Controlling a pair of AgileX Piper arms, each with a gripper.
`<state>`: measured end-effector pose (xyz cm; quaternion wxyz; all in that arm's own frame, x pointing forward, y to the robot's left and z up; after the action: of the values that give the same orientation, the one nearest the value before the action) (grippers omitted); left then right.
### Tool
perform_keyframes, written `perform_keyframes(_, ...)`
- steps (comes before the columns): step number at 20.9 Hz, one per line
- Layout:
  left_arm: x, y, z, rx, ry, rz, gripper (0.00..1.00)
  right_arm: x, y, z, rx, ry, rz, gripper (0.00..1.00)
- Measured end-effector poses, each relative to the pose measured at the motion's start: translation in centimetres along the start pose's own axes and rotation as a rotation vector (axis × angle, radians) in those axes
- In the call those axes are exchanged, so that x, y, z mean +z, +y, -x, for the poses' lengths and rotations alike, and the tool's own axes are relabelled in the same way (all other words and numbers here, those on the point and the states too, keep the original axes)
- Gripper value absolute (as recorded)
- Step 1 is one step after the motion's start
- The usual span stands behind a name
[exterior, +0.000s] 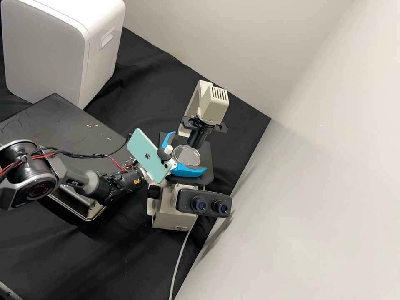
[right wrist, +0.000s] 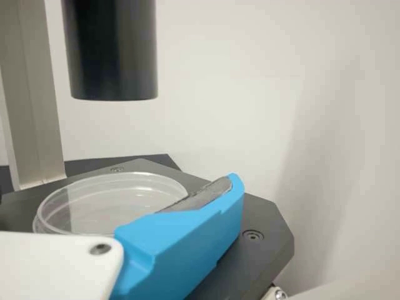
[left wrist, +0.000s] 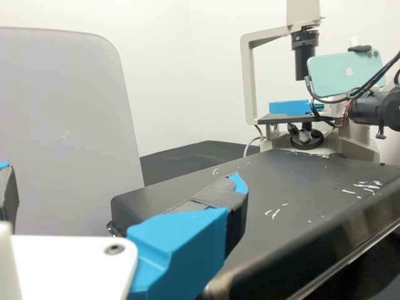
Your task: Place the petri dish on the bench
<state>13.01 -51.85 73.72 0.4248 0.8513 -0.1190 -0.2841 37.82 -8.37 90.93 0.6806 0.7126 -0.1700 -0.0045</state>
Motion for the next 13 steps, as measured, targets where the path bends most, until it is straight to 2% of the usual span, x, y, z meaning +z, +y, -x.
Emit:
perform_keyframes(5,-0.04,0.0,0.0,0.0,0.002,0.0,1.0,-0.07,-0.07,0.0,0.003,-0.002,0.001,1.0)
perform_keyframes(6,-0.06,0.01,-0.01,0.001,0.003,-0.001,1.0,-0.07,-0.07,0.0,0.003,-0.002,0.001,0.0)
perform_keyframes(9,-0.15,0.02,-0.02,0.001,0.006,0.007,1.0,-0.07,-0.07,0.0,0.003,-0.002,0.001,0.0)
perform_keyframes(11,-0.25,0.04,-0.02,0.002,0.012,0.02,1.0,-0.13,-0.14,-0.01,0.001,-0.001,0.001,0.0)
perform_keyframes(13,-0.26,0.04,-0.02,0.002,0.013,0.019,1.0,-0.18,-0.19,-0.01,0.0,0.0,0.0,0.0)
